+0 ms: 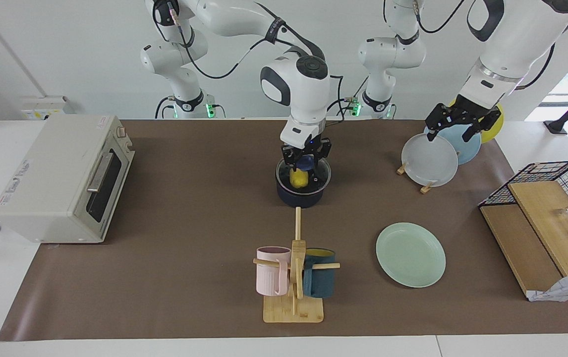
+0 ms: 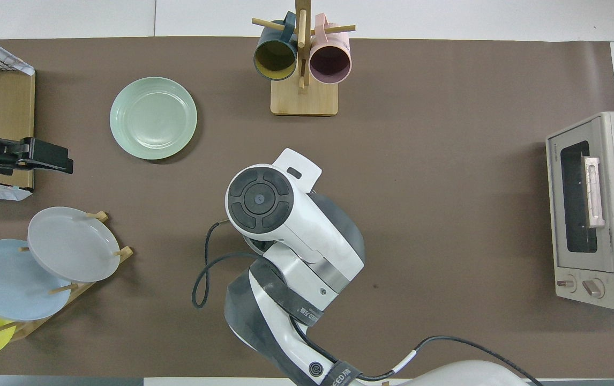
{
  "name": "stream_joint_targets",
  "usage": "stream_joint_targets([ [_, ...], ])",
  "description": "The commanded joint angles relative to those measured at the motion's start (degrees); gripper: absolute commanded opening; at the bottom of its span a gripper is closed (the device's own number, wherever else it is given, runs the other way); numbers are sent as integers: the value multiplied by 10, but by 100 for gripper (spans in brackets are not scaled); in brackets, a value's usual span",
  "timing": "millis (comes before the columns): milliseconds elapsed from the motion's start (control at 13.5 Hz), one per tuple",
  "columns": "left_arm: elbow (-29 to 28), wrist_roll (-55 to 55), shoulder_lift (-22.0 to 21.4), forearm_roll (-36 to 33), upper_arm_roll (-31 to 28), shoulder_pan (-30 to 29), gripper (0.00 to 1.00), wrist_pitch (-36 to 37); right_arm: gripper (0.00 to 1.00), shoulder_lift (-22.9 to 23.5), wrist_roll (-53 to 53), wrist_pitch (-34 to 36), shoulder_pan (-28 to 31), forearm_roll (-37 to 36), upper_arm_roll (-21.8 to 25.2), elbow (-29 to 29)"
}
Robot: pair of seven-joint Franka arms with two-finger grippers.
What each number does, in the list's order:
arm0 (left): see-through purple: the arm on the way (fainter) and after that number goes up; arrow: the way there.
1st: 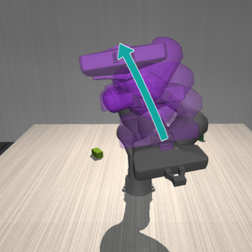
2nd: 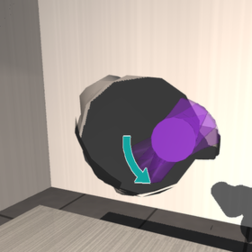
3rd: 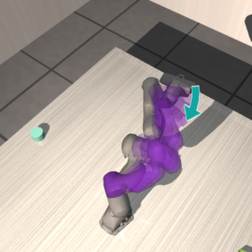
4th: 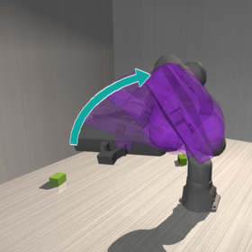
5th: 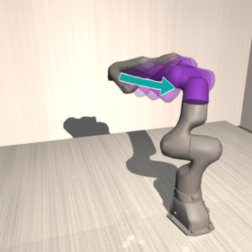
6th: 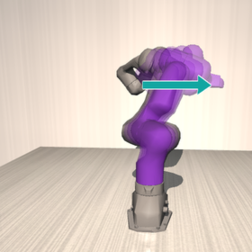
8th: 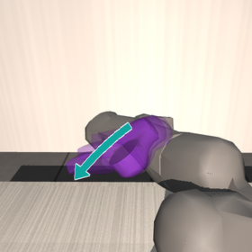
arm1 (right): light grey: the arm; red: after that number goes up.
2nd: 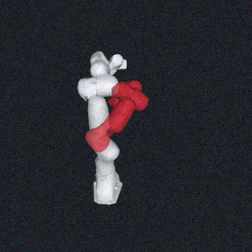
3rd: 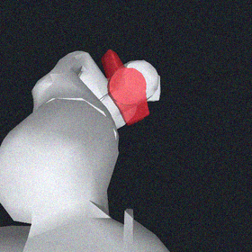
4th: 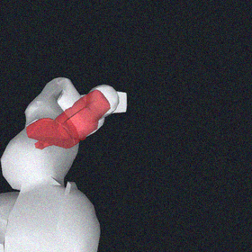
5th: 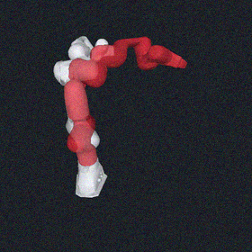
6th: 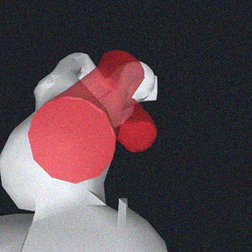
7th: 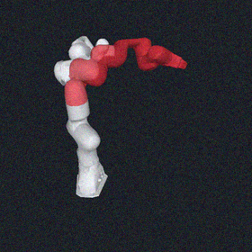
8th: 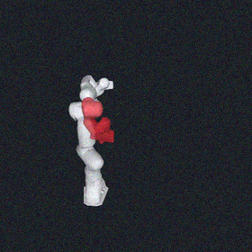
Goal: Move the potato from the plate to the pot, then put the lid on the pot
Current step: 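Carry the glass lid over the pot with the right gripper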
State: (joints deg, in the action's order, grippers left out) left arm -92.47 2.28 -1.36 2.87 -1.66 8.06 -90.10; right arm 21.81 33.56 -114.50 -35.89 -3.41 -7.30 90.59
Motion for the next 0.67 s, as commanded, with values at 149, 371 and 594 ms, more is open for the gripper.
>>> stream_joint_targets([
  [149,29,4,-2,-23,7,-11,100,52,0,3,11,5,-3,-2,0,-9],
  [371,43,4,-6,-27,7,-11,100,77,0,3,11,22,-3,-1,-1,-4],
  [594,16,15,-25,-28,13,-10,100,69,0,3,11,27,-4,-1,-1,-3],
])
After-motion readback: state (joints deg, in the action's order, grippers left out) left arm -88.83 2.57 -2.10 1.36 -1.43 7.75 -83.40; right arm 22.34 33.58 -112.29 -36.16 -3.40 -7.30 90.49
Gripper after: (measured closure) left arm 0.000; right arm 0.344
